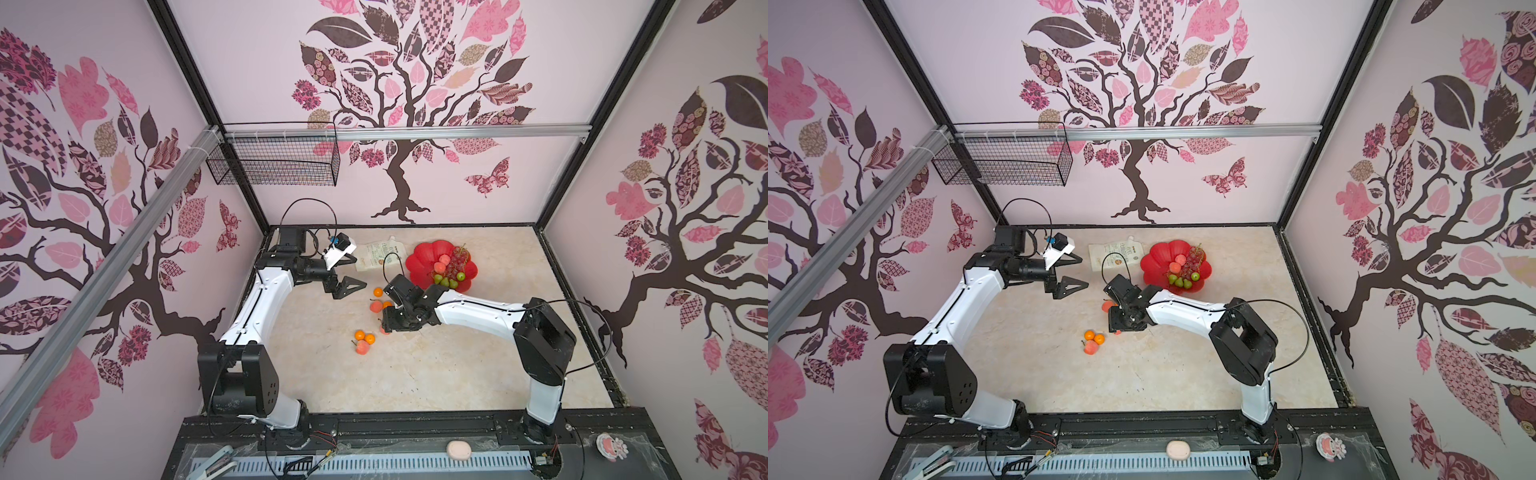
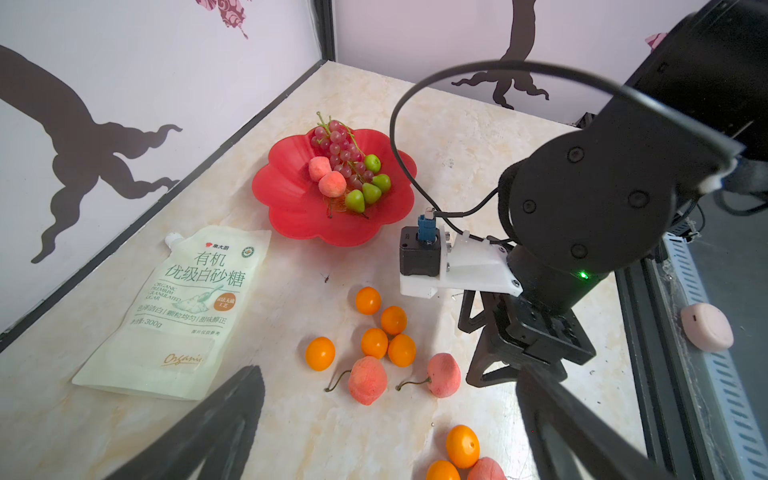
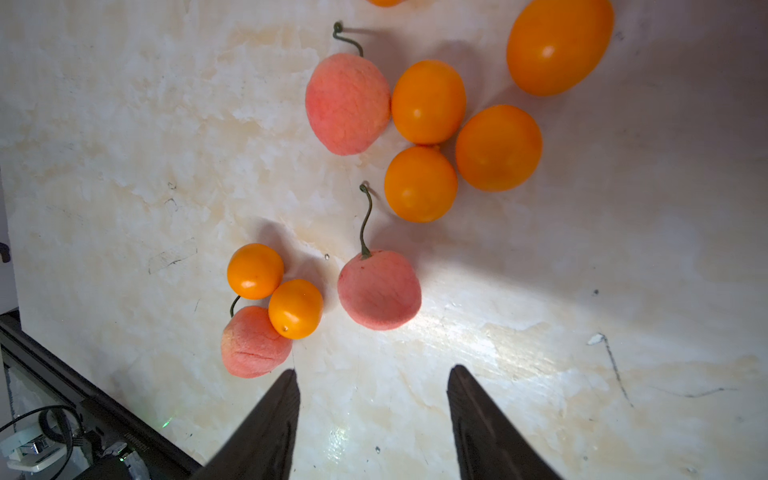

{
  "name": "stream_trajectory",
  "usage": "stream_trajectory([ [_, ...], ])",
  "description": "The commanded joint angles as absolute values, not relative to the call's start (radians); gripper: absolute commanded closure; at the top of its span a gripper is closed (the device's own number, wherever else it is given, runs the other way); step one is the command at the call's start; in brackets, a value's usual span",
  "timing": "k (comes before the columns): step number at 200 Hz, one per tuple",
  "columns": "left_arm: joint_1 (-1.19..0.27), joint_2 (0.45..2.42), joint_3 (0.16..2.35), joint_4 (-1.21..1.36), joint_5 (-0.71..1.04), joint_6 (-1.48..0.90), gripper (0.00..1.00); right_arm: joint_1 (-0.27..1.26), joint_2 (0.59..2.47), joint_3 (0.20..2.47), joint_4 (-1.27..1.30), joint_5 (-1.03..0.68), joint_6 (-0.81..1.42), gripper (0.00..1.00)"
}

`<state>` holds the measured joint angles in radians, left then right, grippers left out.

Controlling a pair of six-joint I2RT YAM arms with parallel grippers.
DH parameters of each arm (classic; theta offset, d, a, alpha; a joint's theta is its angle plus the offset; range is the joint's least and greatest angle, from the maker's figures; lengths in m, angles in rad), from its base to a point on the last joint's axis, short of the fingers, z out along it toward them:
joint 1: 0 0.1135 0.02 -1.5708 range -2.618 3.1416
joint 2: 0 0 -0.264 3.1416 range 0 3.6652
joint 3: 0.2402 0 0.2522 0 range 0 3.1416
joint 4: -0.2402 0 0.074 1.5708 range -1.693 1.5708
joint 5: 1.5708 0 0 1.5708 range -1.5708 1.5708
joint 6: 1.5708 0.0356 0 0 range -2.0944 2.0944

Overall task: Place and organize the fake fruits in the fruit bowl
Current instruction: 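Move the right gripper over the stemmed pink peach while the left arm draws back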

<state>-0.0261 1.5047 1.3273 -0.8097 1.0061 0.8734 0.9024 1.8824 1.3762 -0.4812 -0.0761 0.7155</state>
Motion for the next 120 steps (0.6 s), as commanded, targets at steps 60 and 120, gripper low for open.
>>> stream_trajectory([
  [60, -0.026, 1.52, 1.301, -0.815, 1.032, 0.902, 0.02, 0.907, 2.005, 1.457, -0.495, -0.078, 0.702, 0.38],
  [120, -0.025, 1.526, 1.299, -0.794, 1.071, 0.88, 0.02, 0.907, 2.069, 1.486, -0.496, -0.066, 0.686, 0.38],
])
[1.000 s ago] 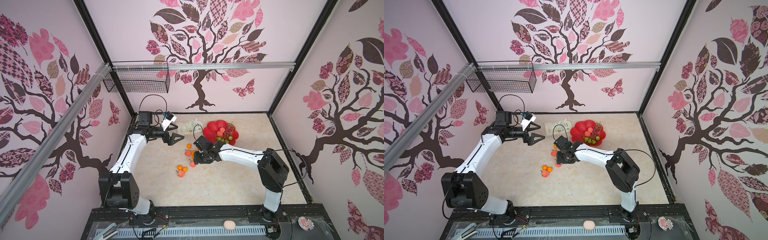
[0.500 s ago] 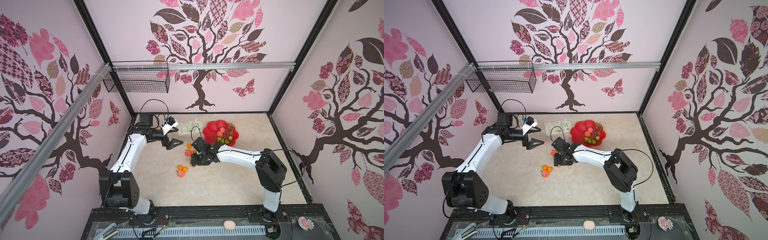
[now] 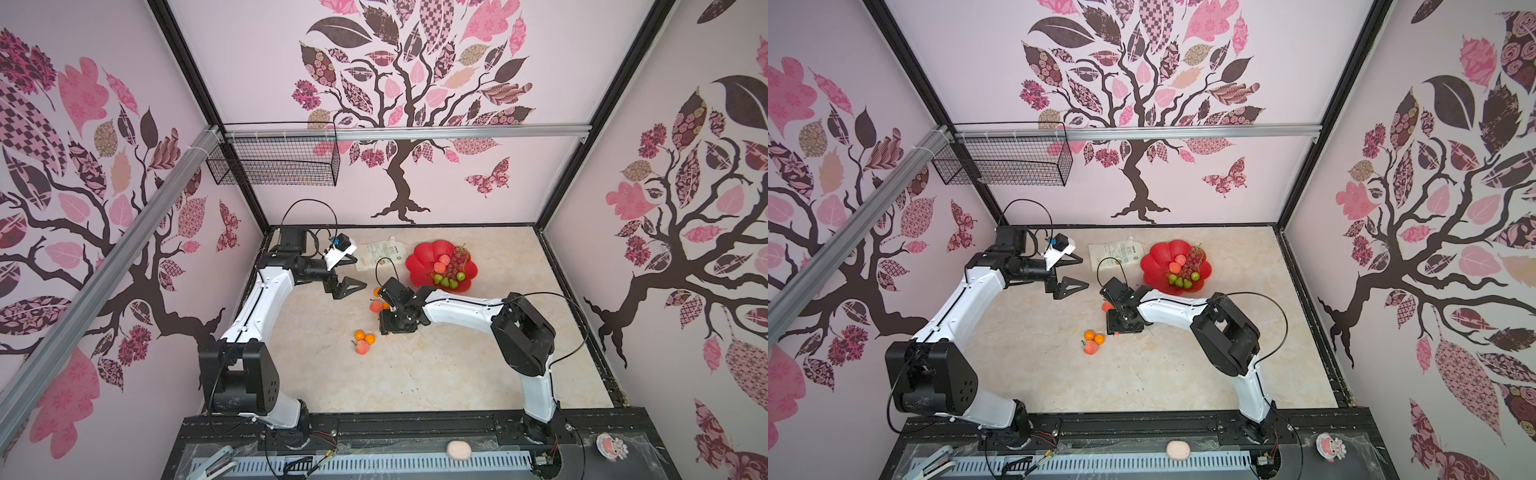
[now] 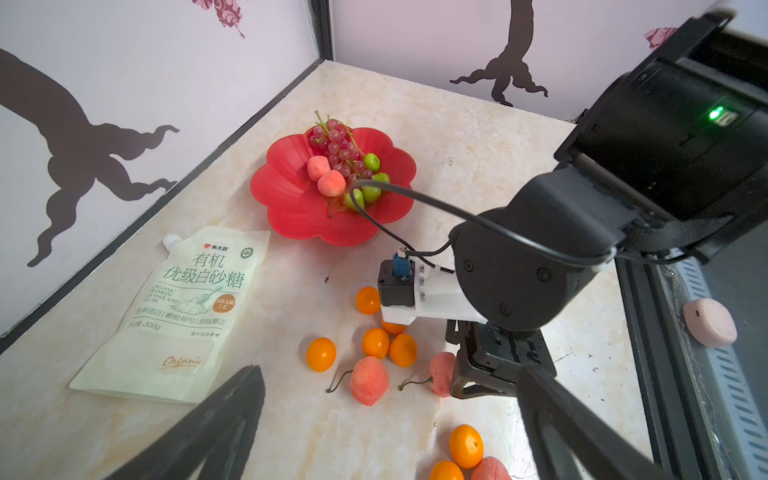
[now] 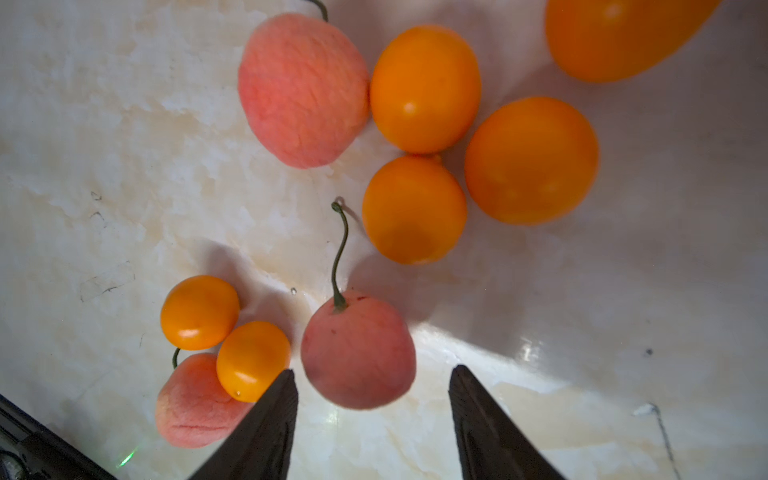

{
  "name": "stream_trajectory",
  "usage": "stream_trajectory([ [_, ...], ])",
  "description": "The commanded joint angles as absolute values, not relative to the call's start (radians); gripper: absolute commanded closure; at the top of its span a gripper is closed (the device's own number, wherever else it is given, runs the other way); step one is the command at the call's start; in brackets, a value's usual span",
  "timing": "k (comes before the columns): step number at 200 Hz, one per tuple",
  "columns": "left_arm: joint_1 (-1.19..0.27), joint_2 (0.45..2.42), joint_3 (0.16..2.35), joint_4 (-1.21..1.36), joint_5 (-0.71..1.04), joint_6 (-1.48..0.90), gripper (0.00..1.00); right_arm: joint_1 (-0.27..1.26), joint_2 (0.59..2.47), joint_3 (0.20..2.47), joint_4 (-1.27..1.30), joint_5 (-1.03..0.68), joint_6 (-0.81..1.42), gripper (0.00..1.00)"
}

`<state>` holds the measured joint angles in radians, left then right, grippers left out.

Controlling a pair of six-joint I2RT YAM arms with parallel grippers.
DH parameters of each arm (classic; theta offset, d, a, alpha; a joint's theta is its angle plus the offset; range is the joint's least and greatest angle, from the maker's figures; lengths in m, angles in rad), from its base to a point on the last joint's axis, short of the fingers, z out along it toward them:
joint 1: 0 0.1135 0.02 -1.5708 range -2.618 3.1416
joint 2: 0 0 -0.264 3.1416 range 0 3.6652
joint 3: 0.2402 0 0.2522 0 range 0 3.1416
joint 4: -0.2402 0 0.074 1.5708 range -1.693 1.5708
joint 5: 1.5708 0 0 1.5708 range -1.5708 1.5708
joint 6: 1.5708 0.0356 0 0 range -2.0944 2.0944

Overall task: Place and organize the fake fruits in the fruit bowl
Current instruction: 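Move the right gripper over the stemmed pink peach while the left arm draws back, then lower the right gripper and close it on the stemmed pink peach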

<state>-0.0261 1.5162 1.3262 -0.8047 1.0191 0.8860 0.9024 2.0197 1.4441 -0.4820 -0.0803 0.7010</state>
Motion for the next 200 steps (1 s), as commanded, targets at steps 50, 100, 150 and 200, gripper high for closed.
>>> stream_trajectory([
  [50, -0.025, 1.528, 1.298, -0.788, 1.078, 0.877, 0.02, 0.908, 2.104, 1.52, -0.506, -0.057, 0.675, 0.38],
  [100, -0.025, 1.532, 1.301, -0.779, 1.123, 0.87, 0.02, 0.907, 2.149, 1.555, -0.529, -0.043, 0.658, 0.39],
  [150, -0.026, 1.532, 1.3, -0.779, 1.118, 0.87, 0.02, 0.907, 2.163, 1.56, -0.543, -0.031, 0.644, 0.41],
  [200, -0.026, 1.533, 1.3, -0.779, 1.117, 0.867, 0.02, 0.907, 2.158, 1.559, -0.554, -0.02, 0.636, 0.45],
])
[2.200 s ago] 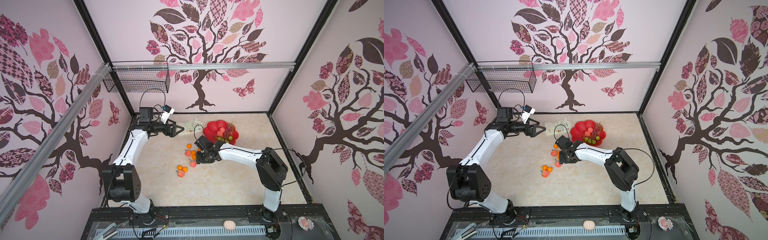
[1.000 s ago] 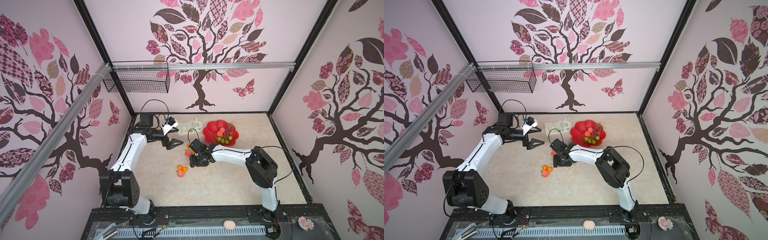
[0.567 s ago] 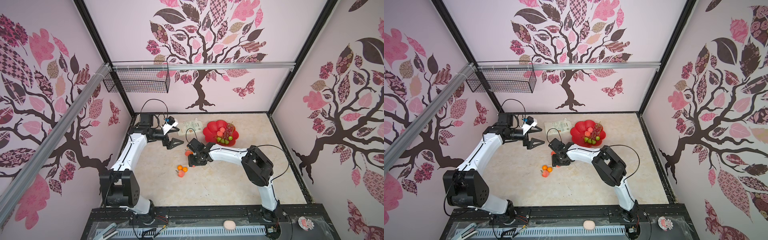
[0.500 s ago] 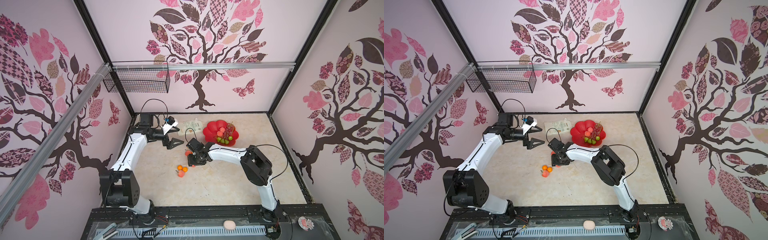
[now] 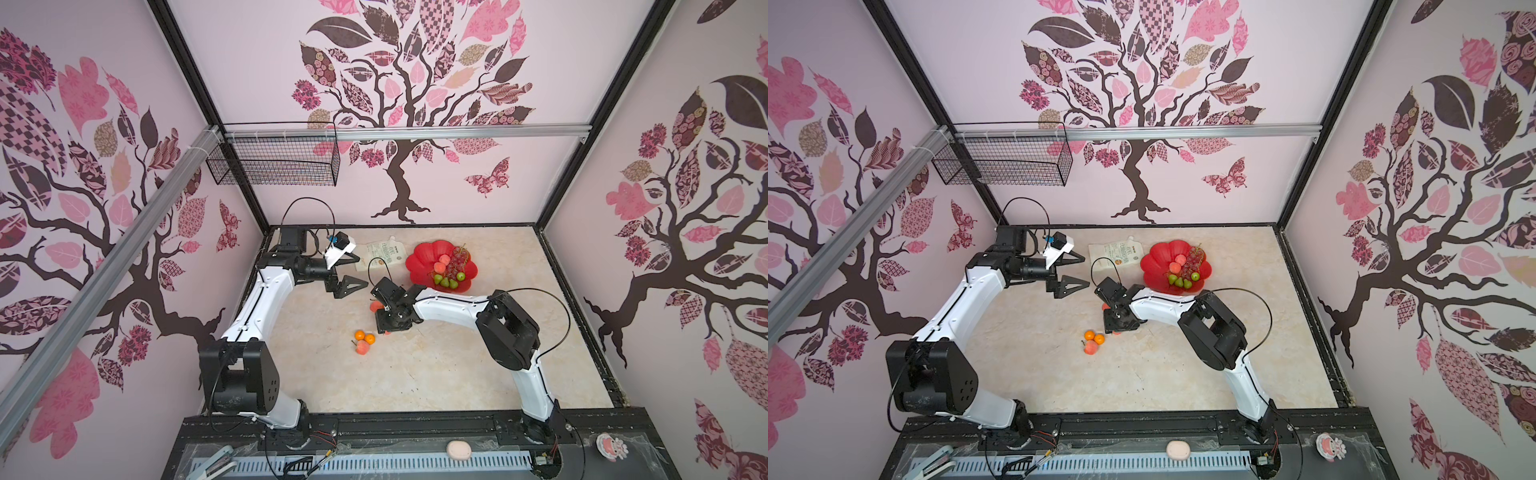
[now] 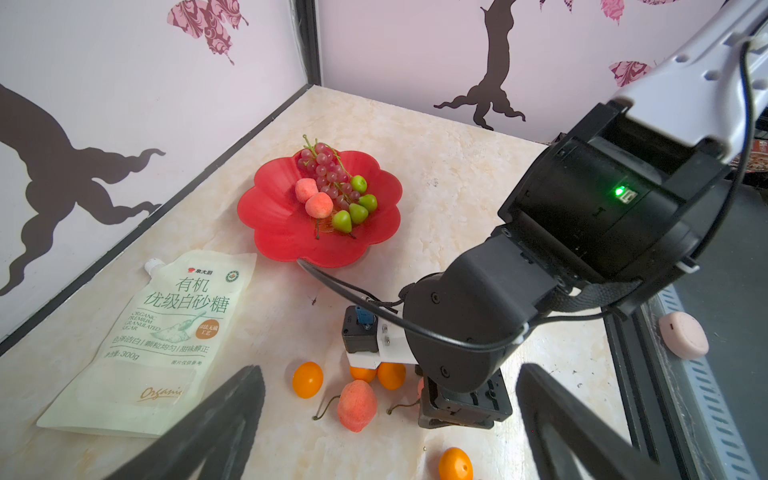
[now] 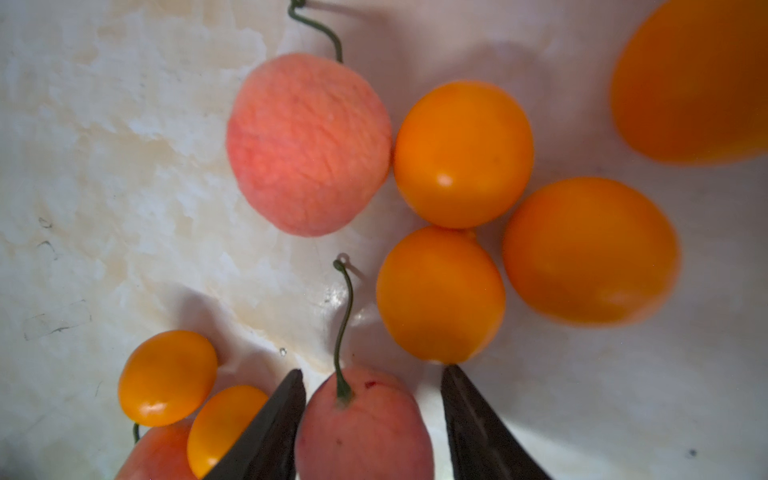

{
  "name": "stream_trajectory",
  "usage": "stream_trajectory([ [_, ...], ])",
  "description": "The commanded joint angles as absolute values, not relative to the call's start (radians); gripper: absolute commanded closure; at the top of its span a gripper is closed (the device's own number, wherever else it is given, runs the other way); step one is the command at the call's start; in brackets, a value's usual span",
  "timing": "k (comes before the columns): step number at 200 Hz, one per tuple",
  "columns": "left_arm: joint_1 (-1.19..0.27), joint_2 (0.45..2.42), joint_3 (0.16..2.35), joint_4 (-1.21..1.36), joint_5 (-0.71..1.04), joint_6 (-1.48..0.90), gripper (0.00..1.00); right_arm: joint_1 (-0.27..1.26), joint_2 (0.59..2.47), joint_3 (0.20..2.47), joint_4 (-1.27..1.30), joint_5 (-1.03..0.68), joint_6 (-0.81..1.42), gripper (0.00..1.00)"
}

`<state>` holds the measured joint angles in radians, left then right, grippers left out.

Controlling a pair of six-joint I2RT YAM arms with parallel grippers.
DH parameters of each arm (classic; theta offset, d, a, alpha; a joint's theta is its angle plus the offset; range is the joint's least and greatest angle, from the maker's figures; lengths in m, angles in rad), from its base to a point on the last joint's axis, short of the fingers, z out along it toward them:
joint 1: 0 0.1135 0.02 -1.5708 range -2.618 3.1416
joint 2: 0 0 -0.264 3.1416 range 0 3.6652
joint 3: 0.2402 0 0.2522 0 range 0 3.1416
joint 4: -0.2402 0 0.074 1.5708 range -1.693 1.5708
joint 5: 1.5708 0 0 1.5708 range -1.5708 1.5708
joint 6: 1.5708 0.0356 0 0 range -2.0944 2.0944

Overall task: Place and organize the fake fruits in the fruit bowl
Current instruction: 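Lower the right gripper and close it on the stemmed pink peach, then lift the stemmed peach and carry it over the red bowl with the right gripper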

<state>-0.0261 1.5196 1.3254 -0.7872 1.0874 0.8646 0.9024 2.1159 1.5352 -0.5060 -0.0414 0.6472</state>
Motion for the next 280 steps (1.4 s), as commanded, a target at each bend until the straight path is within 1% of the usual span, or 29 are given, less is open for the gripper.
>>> stream_trajectory([
  [1, -0.025, 1.533, 1.3, -0.778, 1.118, 0.867, 0.02, 0.907, 2.157, 1.559, -0.553, -0.019, 0.636, 0.45],
  [73, -0.025, 1.538, 1.298, -0.758, 1.127, 0.845, 0.02, 0.907, 2.129, 1.541, -0.563, -0.016, 0.631, 0.49],
  [133, -0.041, 1.541, 1.286, -0.71, 1.149, 0.797, 0.02, 0.905, 1.978, 1.389, -0.495, -0.015, 0.654, 0.51],
  [167, -0.121, 1.55, 1.282, -0.68, 1.125, 0.771, 0.02, 0.895, 1.873, 1.294, -0.472, -0.042, 0.656, 0.51],
  [184, -0.195, 1.552, 1.275, -0.655, 1.061, 0.765, 0.02, 0.863, 1.815, 1.249, -0.486, -0.048, 0.65, 0.51],
  [211, -0.292, 1.564, 1.272, -0.626, 0.991, 0.735, 0.02, 0.765, 1.709, 1.173, -0.496, -0.057, 0.634, 0.51],
  [249, -0.37, 1.595, 1.264, -0.458, 0.922, 0.543, 0.02, 0.614, 1.609, 1.122, -0.514, -0.045, 0.589, 0.51],
  [280, -0.44, 1.628, 1.265, -0.357, 0.821, 0.424, 0.02, 0.515, 1.608, 1.152, -0.518, -0.037, 0.542, 0.51],
])
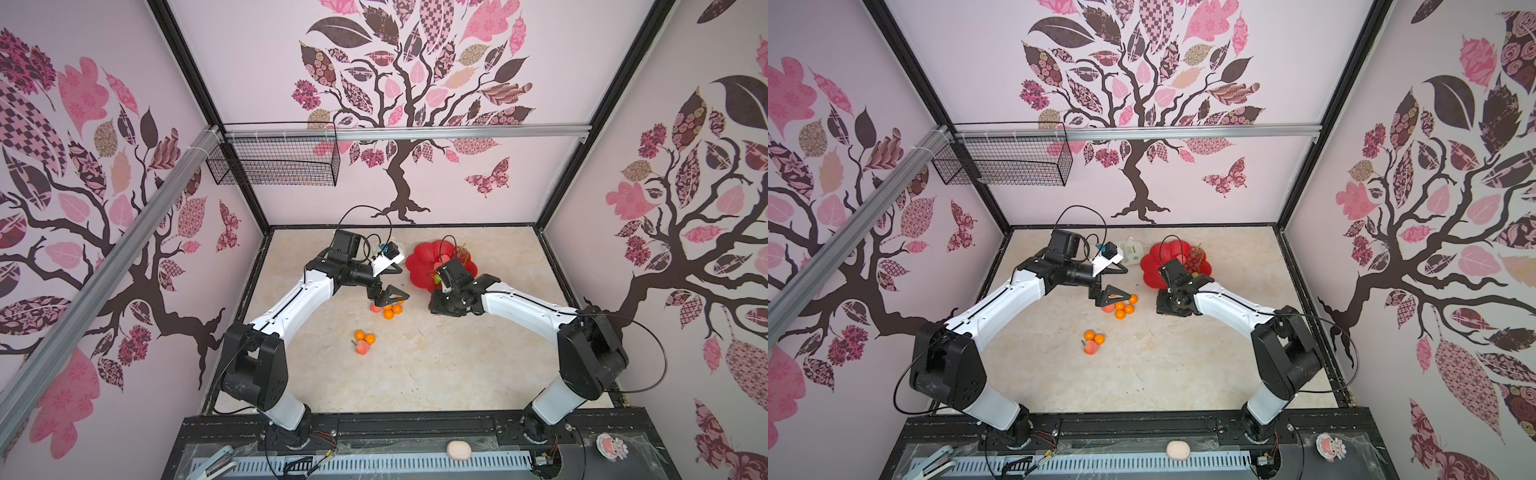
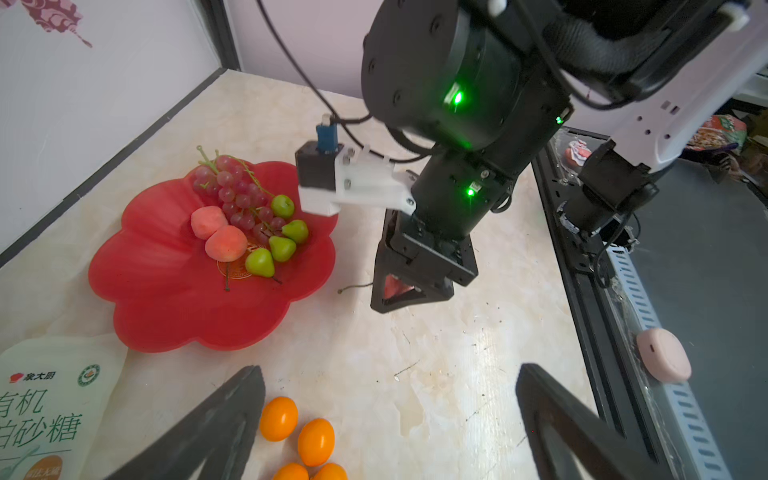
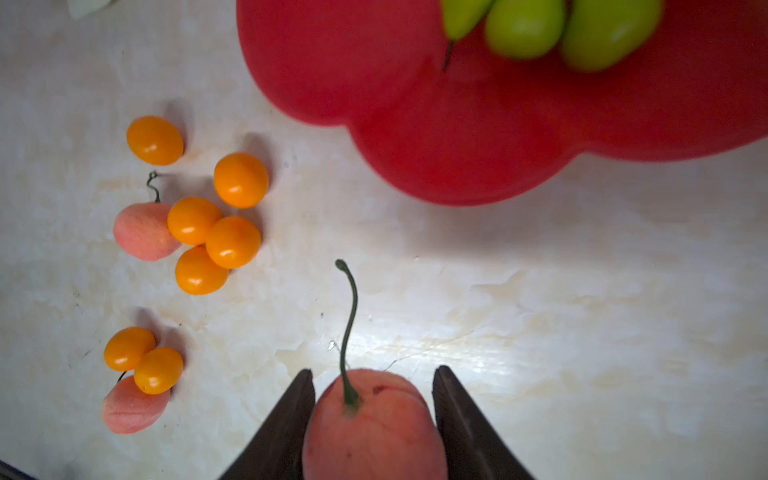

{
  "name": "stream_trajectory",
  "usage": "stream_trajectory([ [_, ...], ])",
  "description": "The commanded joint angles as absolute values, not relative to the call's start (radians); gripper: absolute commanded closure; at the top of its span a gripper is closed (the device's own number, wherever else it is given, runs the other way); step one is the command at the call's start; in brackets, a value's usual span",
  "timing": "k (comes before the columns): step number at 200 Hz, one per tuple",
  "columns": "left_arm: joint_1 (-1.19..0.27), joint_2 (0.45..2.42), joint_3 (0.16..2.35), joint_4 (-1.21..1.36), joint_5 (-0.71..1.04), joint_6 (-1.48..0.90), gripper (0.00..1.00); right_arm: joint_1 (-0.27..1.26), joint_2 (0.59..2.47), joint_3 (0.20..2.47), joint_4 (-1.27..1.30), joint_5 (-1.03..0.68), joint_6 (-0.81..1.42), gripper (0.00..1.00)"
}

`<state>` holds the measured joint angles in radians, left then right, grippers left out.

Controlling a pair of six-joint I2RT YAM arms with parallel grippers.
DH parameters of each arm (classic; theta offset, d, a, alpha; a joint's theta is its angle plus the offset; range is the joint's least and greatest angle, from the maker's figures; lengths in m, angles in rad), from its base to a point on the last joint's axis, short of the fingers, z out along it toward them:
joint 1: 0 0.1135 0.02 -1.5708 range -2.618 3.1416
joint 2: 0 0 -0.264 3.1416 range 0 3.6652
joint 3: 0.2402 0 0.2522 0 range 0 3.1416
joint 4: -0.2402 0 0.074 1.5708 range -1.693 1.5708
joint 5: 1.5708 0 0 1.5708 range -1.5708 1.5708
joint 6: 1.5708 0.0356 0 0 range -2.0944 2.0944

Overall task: Place and organize the fake fruits in the fruit bowl
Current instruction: 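Lift the stemmed peach and carry it over the red bowl with the right gripper, then lower the stemmed peach into the bowl and open the right gripper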

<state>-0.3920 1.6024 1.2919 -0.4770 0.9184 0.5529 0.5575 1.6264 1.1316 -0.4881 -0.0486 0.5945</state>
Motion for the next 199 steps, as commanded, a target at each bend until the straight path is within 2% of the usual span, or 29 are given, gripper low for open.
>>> stream_trajectory([
  [1, -0.444, 1.629, 1.265, -0.356, 0.816, 0.421, 0.02, 0.514, 1.609, 1.154, -0.518, -0.036, 0.542, 0.51],
  [48, -0.549, 1.683, 1.284, -0.273, 0.58, 0.286, 0.01, 0.428, 1.701, 1.298, -0.525, -0.025, 0.494, 0.51],
  [113, -0.562, 1.769, 1.354, -0.225, 0.382, 0.004, 0.01, 0.373, 1.89, 1.531, -0.557, 0.022, 0.451, 0.51],
  [199, -0.508, 1.84, 1.452, -0.307, 0.31, -0.182, 0.01, 0.354, 2.151, 1.853, -0.615, 0.061, 0.391, 0.51],
])
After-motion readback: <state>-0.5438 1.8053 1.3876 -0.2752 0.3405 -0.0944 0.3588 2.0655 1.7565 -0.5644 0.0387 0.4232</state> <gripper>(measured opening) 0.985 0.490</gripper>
